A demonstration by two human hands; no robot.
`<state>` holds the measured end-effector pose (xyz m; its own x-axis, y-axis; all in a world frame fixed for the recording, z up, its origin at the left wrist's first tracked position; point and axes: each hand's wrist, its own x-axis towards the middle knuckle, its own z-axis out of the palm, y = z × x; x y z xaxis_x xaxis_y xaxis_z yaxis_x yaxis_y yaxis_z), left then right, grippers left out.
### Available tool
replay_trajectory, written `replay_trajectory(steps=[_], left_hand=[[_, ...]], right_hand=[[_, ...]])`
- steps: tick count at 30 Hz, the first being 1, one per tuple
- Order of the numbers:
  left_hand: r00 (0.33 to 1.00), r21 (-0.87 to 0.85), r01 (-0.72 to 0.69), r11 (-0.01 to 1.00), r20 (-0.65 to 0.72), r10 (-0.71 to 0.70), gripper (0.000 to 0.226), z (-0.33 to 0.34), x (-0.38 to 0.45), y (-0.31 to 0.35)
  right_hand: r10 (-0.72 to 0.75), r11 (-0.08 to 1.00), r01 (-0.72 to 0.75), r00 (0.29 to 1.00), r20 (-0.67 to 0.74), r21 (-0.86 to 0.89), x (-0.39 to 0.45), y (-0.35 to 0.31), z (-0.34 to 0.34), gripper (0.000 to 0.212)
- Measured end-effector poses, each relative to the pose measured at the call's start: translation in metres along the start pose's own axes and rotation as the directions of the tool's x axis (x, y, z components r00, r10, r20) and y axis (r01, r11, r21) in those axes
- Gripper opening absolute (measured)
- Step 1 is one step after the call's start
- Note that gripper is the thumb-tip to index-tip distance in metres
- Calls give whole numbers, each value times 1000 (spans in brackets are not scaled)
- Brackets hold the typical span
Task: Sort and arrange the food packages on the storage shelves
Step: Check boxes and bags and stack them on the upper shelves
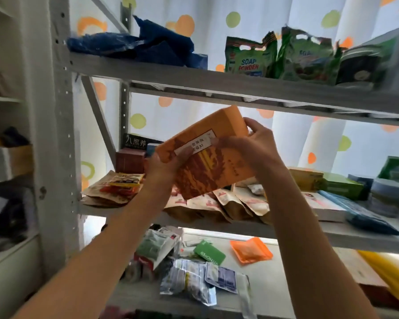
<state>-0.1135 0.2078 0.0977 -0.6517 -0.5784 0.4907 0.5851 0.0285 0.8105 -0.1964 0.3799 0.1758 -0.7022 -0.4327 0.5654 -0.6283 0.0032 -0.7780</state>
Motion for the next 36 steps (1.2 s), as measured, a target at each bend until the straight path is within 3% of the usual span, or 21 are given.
replay_trajectory(steps=[3,6,10,14,18,24,30,33,36], left_hand=[[987,-182,155,971,68,-144,62,17,-46,9],[953,-238,295,925,138,-269,53,20,-82,11],[922,-352,383,854,194,-334,78,16,-126,12],[862,-201,495,845,231,-451,79,8,-173,1],[808,-121,587,800,155,-569,68,-2,-229,-1],[721,-12,691,723,84,-688,67,-32,-313,-4],[770,-20,637,770,-2,-638,56,-42,-366,16],[788,-7,611,792,-88,-609,51,-51,-386,19],[816,63,578,814,-89,-572,56,-61,-393,18]], right_hand=[[80,990,-81,997,12,119,-41,-2,-13,74],[174,962,-173,985,13,212,-78,5,-21,72],[303,897,-292,953,18,333,-129,32,-28,76],[412,842,-399,910,45,363,-190,64,-27,83],[547,744,-520,835,66,419,-268,90,-21,93],[537,644,-564,814,220,516,-364,100,-4,96],[571,658,-567,805,163,495,-417,65,7,79],[619,566,-600,762,189,566,-443,56,11,78],[638,455,-616,729,246,643,-460,55,19,81]])
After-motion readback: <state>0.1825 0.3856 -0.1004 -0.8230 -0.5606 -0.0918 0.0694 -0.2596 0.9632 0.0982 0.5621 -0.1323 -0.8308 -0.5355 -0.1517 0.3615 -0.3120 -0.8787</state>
